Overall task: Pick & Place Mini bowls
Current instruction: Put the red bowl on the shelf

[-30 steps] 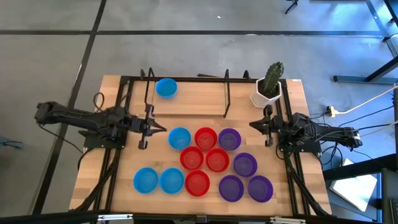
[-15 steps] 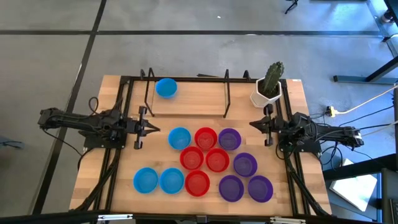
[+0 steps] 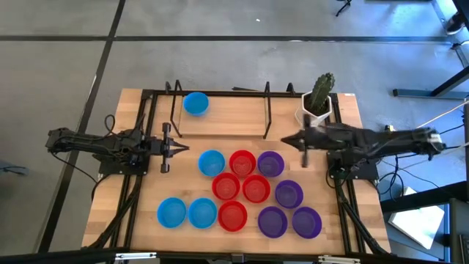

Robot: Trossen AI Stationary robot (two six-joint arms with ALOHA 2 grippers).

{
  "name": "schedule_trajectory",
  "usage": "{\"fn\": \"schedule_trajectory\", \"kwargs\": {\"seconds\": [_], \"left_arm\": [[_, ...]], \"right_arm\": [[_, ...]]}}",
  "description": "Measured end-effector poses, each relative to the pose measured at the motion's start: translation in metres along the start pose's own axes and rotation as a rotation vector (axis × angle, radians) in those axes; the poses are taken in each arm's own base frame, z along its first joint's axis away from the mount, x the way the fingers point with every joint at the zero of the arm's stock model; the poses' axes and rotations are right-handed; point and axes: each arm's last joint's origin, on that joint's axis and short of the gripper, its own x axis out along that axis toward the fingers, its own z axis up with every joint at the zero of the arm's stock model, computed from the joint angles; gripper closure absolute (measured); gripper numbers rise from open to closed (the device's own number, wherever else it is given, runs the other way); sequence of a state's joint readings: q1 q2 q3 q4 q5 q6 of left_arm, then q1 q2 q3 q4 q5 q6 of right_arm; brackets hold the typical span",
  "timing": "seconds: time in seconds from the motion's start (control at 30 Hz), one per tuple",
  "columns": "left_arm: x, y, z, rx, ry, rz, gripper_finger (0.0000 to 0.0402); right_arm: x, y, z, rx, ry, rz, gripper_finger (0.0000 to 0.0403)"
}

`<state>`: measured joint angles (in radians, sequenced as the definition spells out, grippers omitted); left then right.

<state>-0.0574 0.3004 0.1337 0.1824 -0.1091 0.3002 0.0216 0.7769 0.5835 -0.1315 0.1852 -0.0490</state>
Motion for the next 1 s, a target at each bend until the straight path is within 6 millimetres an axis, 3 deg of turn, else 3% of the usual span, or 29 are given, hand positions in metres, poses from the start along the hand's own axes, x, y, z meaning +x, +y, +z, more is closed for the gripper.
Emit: {"fn": "schedule_trajectory", "kwargs": {"seconds": [0.17,0.23,0.3,0.47,0.6,0.73,1.0], "left_arm": [[0.000,0.000,0.000,-0.024,0.001,0.002,0.0395],[0.000,0.000,0.000,-0.036,0.001,0.002,0.0395],[0.000,0.000,-0.001,-0.035,0.008,-0.001,0.0393],[0.000,0.000,-0.002,-0.034,0.016,-0.003,0.0392],[0.000,-0.001,-0.002,-0.034,0.021,-0.004,0.0395],[0.000,-0.001,-0.002,-0.034,0.026,-0.005,0.0393],[0.000,-0.001,-0.002,-0.041,0.025,-0.005,0.0390]], "right_arm": [[0.064,0.010,0.037,-0.124,0.308,0.022,0.0391],[0.091,0.015,0.041,-0.166,0.416,0.040,0.0376],[0.115,0.020,0.055,-0.192,0.436,0.089,0.0361],[0.168,0.036,0.053,-0.213,0.578,0.326,0.0322],[0.192,0.043,0.055,-0.206,0.615,0.386,0.0301],[0.209,0.046,0.038,-0.190,0.713,0.387,0.0294],[0.208,0.047,0.027,-0.157,0.785,0.390,0.0293]]}}
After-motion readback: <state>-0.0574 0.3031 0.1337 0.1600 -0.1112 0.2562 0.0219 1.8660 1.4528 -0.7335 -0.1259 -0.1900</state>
